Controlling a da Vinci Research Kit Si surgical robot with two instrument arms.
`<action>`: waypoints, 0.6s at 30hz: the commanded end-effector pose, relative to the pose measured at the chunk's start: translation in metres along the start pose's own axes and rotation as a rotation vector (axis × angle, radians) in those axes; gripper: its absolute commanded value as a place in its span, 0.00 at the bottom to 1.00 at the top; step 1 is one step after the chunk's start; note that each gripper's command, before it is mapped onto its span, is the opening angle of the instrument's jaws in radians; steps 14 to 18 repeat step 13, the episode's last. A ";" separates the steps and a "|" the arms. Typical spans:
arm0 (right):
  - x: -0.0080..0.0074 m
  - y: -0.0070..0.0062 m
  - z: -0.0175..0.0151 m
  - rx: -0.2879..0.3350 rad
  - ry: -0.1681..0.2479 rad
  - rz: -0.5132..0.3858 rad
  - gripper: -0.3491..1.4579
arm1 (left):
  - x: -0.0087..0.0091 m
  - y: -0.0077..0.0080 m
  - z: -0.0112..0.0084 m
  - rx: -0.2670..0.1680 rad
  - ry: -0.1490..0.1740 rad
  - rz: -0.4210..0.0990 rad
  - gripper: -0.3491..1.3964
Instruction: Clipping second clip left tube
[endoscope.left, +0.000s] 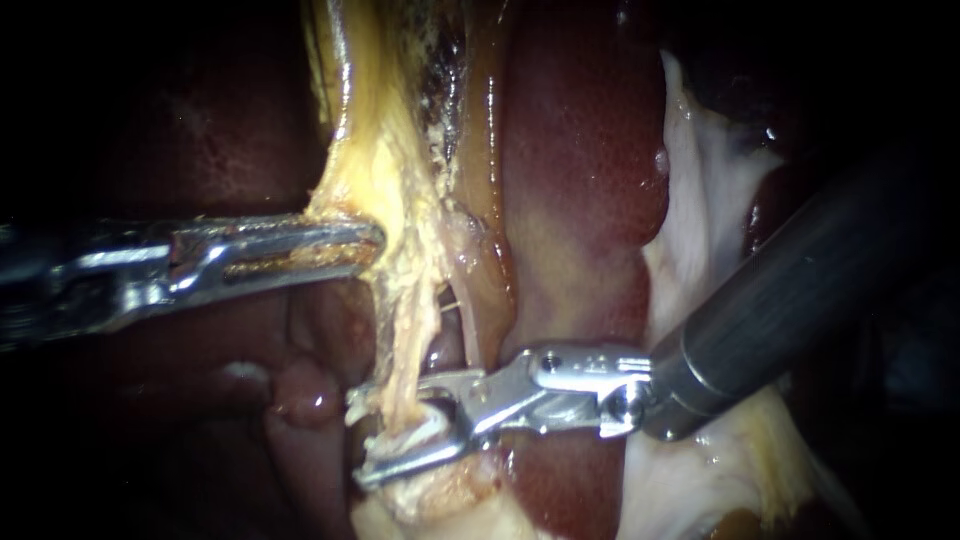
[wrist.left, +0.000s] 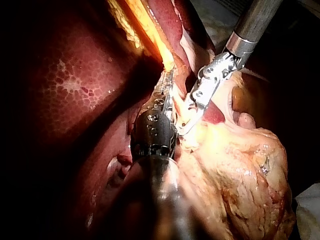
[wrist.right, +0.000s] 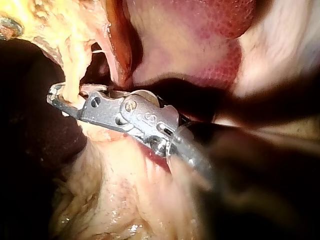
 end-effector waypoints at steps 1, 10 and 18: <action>0.0001 0.0003 -0.0003 -0.004 0.001 0.000 0.00 | 0.0000 0.0000 0.0000 0.000 0.000 0.000 0.00; -0.0003 0.0005 -0.0003 -0.005 0.001 0.016 0.00 | 0.0000 0.0000 0.0000 0.001 0.000 0.001 0.00; -0.0004 0.0005 -0.0004 0.001 0.000 0.016 0.05 | 0.0000 0.0001 0.0000 0.001 0.000 0.001 0.00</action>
